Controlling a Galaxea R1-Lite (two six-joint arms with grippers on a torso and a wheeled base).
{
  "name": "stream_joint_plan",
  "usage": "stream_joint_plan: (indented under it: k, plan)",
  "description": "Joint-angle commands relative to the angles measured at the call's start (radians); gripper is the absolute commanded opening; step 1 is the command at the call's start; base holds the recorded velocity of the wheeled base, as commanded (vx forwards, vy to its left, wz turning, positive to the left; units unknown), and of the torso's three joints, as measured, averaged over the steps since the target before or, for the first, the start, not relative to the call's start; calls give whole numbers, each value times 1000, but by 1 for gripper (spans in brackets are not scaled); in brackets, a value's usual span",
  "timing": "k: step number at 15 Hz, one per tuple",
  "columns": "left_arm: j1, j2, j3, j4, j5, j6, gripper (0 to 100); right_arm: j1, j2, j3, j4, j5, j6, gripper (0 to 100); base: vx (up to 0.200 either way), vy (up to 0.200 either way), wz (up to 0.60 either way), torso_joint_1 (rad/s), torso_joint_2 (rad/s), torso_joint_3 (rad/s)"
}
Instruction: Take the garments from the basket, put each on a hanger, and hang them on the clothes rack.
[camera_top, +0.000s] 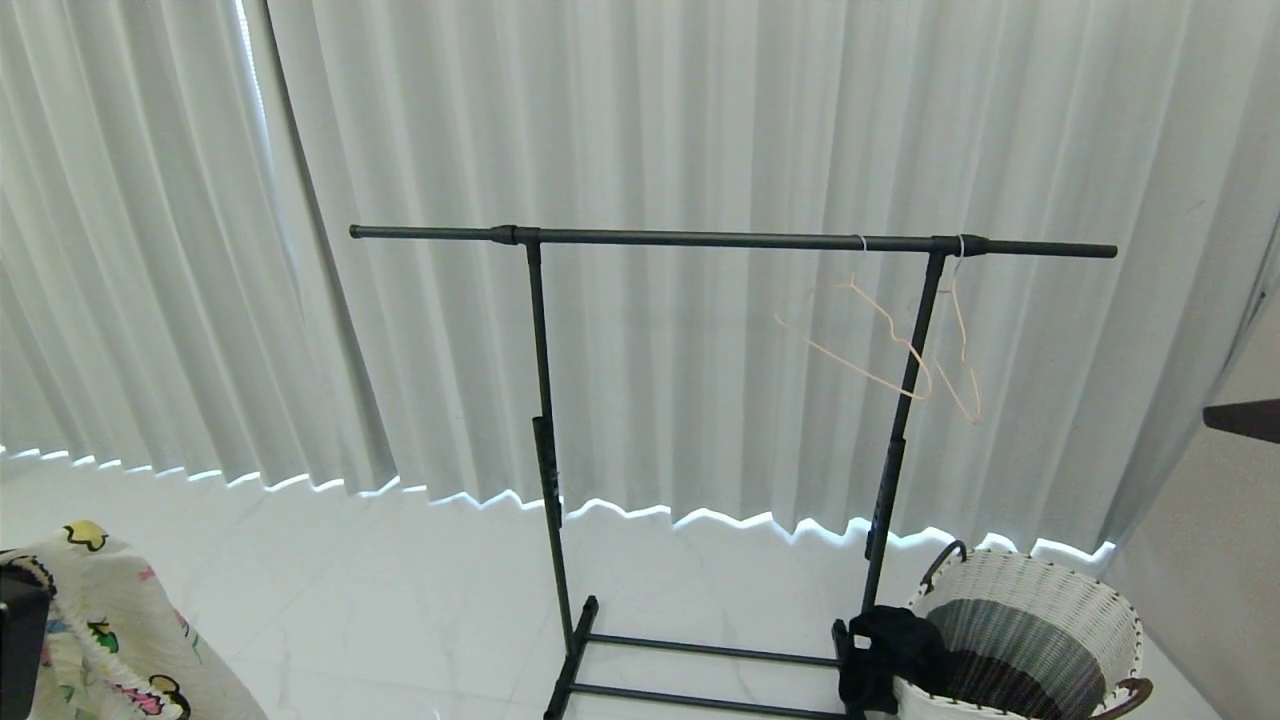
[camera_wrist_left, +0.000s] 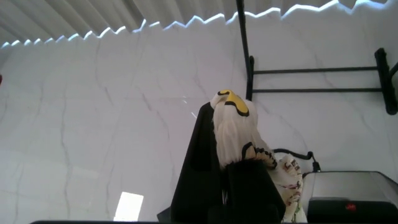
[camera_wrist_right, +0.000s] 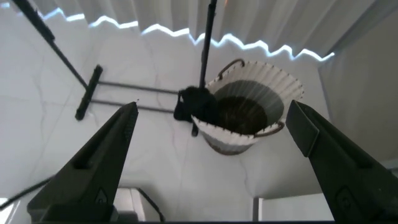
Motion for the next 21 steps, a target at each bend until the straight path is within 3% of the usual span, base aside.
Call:
stream_joint_plan:
  k: [1,4,12,17,21]
  plan:
    - [-3,5,-15,1,-3,0,0,-25,26,2,-14,1,-3,100,200,0,0,144,-286,-159]
    - [-4,16,-30,1,-3,0,0,-85,73,4,-91,5,-1,100,200,0,0,43,-103,-48]
    - [-15,53,-69,-13,-3,0,0,-102,150,8,-167,70,-4,100,200,0,0,10,-4,-4]
    - [-15,70,-89,-13,-3,0,0,-189,226,113,-364,111,-32,100,200,0,0,0,2,0]
    - [-15,70,-90,-13,-1,0,0,-255,291,154,-431,157,-70,100,200,0,0,5,4,4]
